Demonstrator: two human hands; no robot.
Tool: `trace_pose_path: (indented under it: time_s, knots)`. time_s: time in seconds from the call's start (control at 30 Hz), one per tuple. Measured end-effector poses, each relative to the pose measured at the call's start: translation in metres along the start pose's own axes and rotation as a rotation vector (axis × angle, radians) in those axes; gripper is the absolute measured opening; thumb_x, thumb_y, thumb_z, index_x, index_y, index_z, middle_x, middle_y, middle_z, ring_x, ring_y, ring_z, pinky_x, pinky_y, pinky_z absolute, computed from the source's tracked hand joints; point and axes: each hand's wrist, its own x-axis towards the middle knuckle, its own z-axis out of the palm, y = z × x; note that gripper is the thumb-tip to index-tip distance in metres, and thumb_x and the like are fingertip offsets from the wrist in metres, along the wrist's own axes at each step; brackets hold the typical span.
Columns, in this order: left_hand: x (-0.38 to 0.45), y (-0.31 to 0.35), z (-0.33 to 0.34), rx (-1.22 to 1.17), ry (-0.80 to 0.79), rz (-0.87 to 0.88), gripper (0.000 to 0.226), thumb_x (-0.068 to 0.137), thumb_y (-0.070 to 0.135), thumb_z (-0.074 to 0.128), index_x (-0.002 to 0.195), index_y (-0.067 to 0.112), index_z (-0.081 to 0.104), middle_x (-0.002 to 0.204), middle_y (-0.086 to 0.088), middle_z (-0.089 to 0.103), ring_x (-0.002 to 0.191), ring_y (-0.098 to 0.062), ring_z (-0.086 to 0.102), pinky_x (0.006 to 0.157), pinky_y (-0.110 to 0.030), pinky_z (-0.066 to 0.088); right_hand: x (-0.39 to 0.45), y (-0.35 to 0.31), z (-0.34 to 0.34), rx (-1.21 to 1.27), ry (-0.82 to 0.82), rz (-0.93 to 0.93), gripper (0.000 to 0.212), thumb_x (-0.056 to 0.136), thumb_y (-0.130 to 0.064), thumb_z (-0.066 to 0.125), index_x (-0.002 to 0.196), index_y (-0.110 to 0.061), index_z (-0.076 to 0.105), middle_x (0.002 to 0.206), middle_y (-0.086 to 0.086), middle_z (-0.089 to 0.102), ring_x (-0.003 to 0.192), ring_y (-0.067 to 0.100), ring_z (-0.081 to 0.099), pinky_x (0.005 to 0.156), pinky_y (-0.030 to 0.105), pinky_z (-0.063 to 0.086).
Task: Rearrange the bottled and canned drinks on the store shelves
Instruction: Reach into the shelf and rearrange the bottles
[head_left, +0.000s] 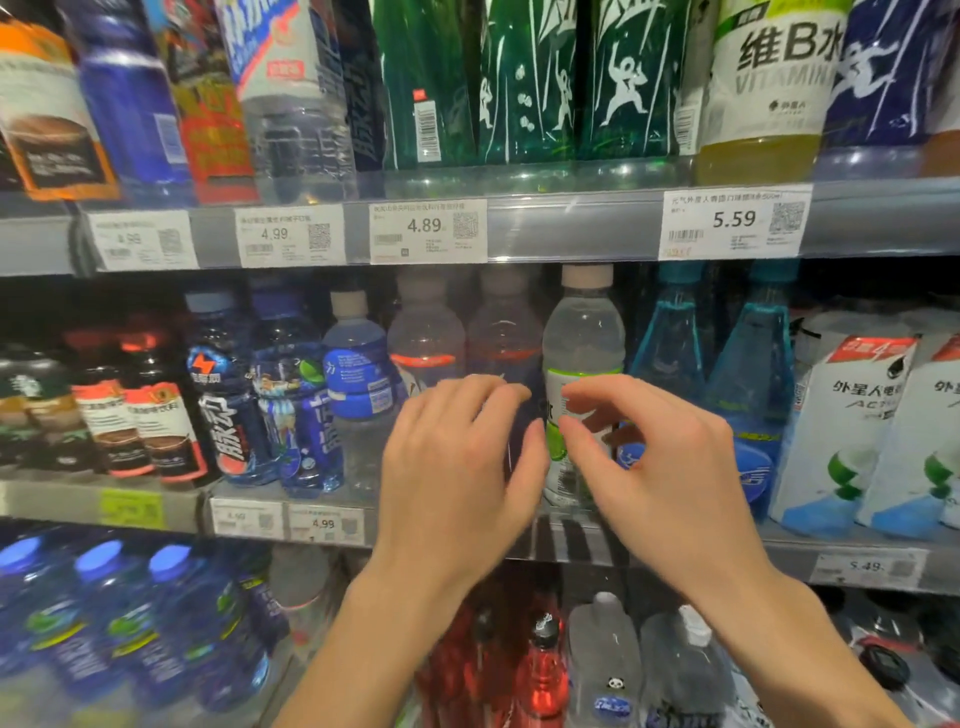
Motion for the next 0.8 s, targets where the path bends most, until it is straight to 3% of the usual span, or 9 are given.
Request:
trace_pose_path:
  time_s: [0.13,0.27,0.53,0.67,0.8]
  knots:
    - [-0.003,0.005,-0.003,-0.016,-0.035,-0.068,0.024,0.092,0.037,0.052,0.099,0.020,0.067,0.093,0.007,0.066,0.086,-0.020,0.062,0.072,-0.036,0.049,-0.001,-0.004,0.000,0.003,0.010,0.018,0.019,0.084,-0.015,0.078,0.100,-0.024,0.074,0.090,-0.016,0.072,0.084,0.002,0.066,0.078,0.020,0.052]
    - [-0.006,0.010,-0.004,-0.033,-0.096,-0.122,0.022,0.090,0.038,0.051,0.098,0.023,0.066,0.093,0.010,0.065,0.086,-0.017,0.061,0.071,-0.032,0.047,0.000,-0.011,0.003,0.041,-0.009,0.061,0.012,0.083,-0.018,0.076,0.092,-0.026,0.075,0.084,-0.018,0.071,0.079,0.003,0.067,0.074,0.030,0.056]
    - [-0.015,-0.004,-0.016,-0.023,-0.195,-0.200,0.026,0.088,0.040,0.046,0.097,0.024,0.065,0.092,0.009,0.065,0.089,-0.017,0.062,0.072,-0.033,0.047,-0.004,-0.030,0.019,0.104,-0.079,0.079,0.013,0.082,-0.016,0.077,0.086,-0.028,0.074,0.079,-0.021,0.071,0.076,0.002,0.067,0.073,0.022,0.051]
    - [-0.019,-0.023,-0.029,0.032,-0.198,-0.241,0.028,0.089,0.043,0.046,0.095,0.023,0.065,0.091,0.010,0.066,0.086,-0.018,0.063,0.070,-0.034,0.048,-0.006,-0.036,0.033,0.082,-0.137,0.101,0.007,0.083,-0.027,0.074,0.090,-0.027,0.072,0.081,-0.016,0.072,0.076,0.004,0.067,0.074,0.030,0.052]
    - [-0.021,-0.037,-0.039,0.084,-0.254,-0.263,0.030,0.091,0.045,0.045,0.094,0.023,0.065,0.090,0.010,0.065,0.087,-0.017,0.062,0.071,-0.034,0.048,-0.009,-0.038,0.039,0.022,-0.197,0.110,0.020,0.085,-0.034,0.070,0.103,-0.026,0.073,0.095,-0.015,0.073,0.091,0.009,0.068,0.084,0.038,0.055]
